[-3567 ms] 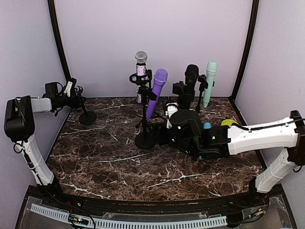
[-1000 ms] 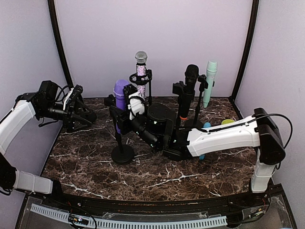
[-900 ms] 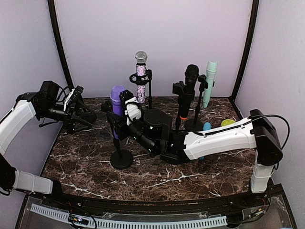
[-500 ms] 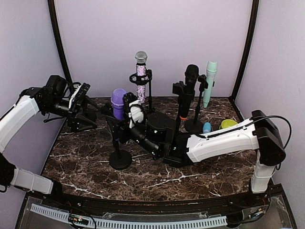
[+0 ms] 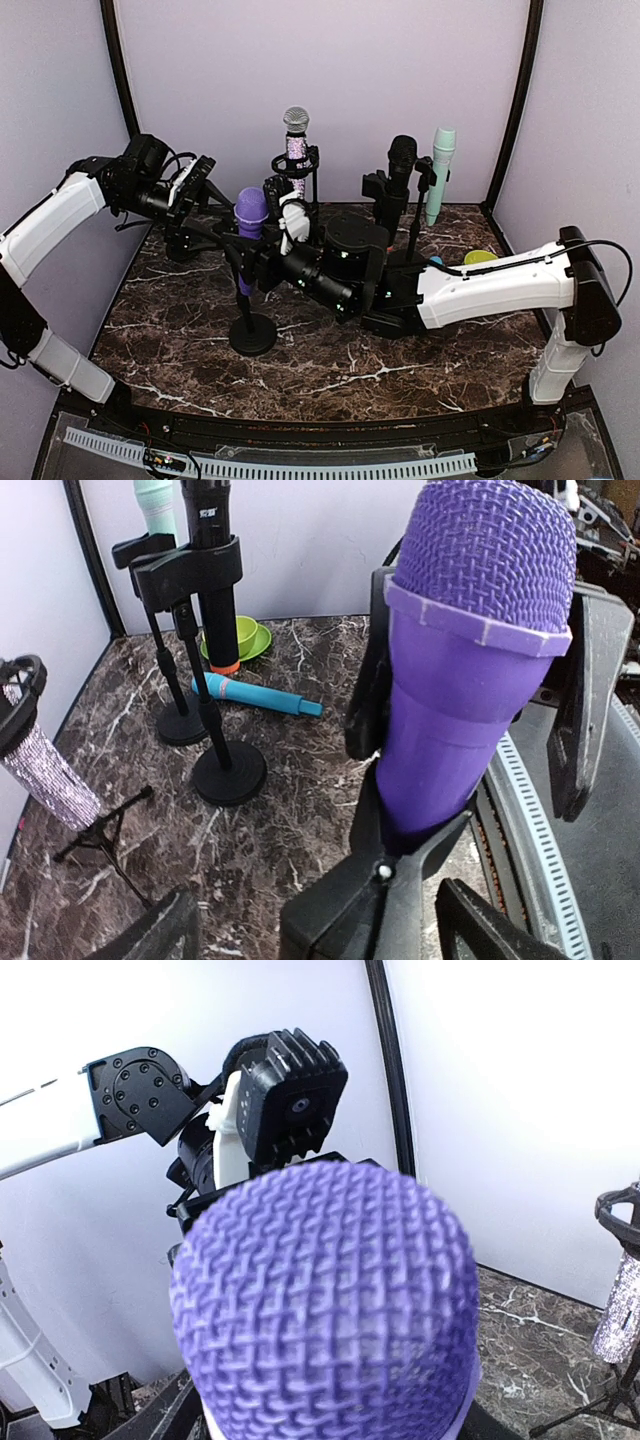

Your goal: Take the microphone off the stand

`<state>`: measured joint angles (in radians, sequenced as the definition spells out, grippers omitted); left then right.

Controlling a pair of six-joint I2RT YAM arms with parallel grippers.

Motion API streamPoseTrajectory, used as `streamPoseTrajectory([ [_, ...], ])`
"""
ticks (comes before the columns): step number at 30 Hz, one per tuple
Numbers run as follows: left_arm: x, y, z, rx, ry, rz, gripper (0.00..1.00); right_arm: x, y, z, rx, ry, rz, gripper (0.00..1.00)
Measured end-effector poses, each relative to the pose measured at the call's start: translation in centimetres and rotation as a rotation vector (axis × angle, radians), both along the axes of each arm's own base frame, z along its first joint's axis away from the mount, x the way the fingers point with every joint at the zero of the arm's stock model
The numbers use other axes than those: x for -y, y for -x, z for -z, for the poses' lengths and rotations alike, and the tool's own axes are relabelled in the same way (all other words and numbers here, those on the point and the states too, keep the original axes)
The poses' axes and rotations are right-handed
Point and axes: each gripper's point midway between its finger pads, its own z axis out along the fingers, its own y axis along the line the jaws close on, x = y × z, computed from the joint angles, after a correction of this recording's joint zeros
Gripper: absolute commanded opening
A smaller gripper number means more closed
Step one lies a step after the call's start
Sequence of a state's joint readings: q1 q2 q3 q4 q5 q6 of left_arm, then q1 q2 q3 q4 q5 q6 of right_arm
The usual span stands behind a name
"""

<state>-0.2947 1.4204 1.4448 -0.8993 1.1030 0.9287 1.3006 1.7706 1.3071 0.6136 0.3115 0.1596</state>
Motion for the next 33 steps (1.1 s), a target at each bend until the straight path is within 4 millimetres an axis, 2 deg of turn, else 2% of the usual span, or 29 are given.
streamPoseTrajectory([
  [3, 0.1, -0.2, -0.2, 0.026, -0.004, 0.020, 0.55, -0.1, -0.3, -0.7, 0.003, 0.000, -0.006, 0.59],
  [9, 0.0, 0.1, 0.2, 0.049, -0.021, 0.057, 0.54, 0.0, -0.9, -0.5, 0.001, 0.013, -0.005, 0.47],
  [11, 0.0, 0.2, 0.3, 0.052, -0.024, 0.062, 0.49, 0.0, -1.0, -0.4, 0.001, 0.014, -0.008, 0.41],
  [12, 0.0, 0.2, 0.4, 0.054, -0.025, 0.064, 0.43, 0.0, -1.0, -0.4, 0.005, 0.017, -0.008, 0.39],
  [14, 0.0, 0.3, 0.4, 0.052, -0.025, 0.067, 0.24, 0.1, -1.1, -0.4, 0.012, 0.025, -0.001, 0.34],
  [15, -0.1, 0.3, 0.4, 0.049, -0.025, 0.067, 0.18, 0.1, -1.2, -0.4, 0.016, 0.028, 0.000, 0.34],
  [19, -0.1, 0.5, 0.3, 0.030, -0.020, 0.068, 0.03, 0.1, -1.3, -0.1, 0.013, 0.037, -0.005, 0.33],
  [24, 0.0, 0.5, 0.3, 0.025, -0.020, 0.066, 0.00, 0.4, -1.2, -0.1, 0.011, 0.057, -0.010, 0.31],
  [27, 0.0, 0.4, 0.3, 0.026, -0.022, 0.061, 0.00, 1.0, -1.0, -1.0, 0.010, 0.060, -0.010, 0.30],
  [30, -0.1, 0.3, 0.3, 0.028, -0.026, 0.053, 0.00, 2.7, -0.5, -3.4, 0.015, 0.029, -0.009, 0.28],
  [33, -0.1, 0.3, 0.3, 0.034, -0.028, 0.046, 0.00, 6.4, 0.3, -7.2, 0.010, -0.050, 0.009, 0.28],
])
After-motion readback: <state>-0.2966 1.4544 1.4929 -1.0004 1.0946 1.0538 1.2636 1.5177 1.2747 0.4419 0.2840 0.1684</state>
